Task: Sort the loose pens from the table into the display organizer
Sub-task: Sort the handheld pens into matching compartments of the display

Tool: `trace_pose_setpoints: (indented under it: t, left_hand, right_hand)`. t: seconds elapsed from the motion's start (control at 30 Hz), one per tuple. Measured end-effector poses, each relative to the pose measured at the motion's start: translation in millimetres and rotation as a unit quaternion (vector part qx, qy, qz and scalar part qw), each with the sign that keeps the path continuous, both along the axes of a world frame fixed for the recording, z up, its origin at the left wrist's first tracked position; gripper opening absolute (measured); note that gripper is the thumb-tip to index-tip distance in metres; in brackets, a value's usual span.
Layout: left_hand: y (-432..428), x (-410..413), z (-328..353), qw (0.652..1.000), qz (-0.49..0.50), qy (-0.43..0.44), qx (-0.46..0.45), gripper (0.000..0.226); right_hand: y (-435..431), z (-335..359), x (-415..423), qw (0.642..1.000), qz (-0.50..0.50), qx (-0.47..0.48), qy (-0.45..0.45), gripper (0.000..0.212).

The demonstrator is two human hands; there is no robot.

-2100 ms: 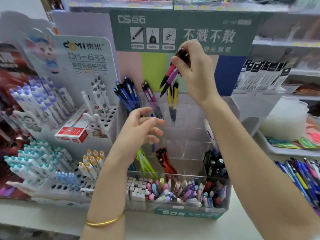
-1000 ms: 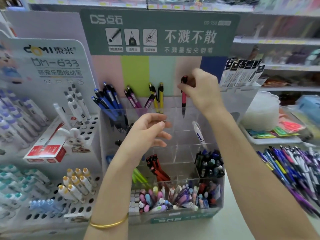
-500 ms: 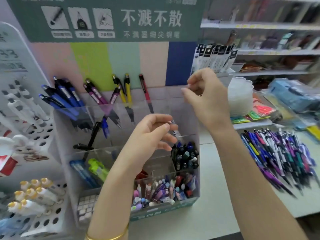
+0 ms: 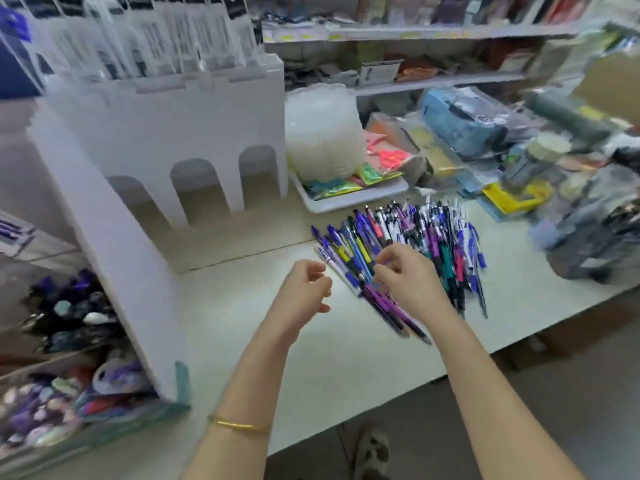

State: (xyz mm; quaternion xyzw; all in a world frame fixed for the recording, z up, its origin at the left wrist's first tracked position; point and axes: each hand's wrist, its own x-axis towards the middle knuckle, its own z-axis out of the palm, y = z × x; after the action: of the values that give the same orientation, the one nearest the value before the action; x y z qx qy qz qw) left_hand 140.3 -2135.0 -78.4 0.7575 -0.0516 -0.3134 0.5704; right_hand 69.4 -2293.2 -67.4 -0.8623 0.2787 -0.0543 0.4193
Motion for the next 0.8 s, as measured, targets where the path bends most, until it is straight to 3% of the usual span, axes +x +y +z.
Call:
trace_pose_setpoints:
  t: [0.2, 0.47, 0.63, 0.8]
  left_hand:
    - [-78.9, -21.1, -61.3, 0.983, 0.065, -0.019, 0.168, 0.056]
    - [-126.2, -46.4, -86.9, 0.938, 0.035, -0.170, 0.299, 0.114]
    - [-137.9, -48.8, -94.9, 0.921, 0.064, -0.197, 0.331, 0.115]
    - [-139.3, -54.2, -95.9, 0.919, 0.101, -0.170, 0.341, 0.100]
  right_hand:
    - [-80.4, -18.2, -11.1, 0.999, 0.028, 0.019, 0.035, 0.010]
    - [-101.1, -23.2, 10.6, 0.999, 0.022, 0.048, -0.003, 0.013]
    - [-99.5, -23.6, 21.5, 0.997, 0.039, 0.065, -0.012, 0.013]
    - [-100.7, -22.2, 33.5, 0.994, 0.074, 0.070, -0.025, 0.013]
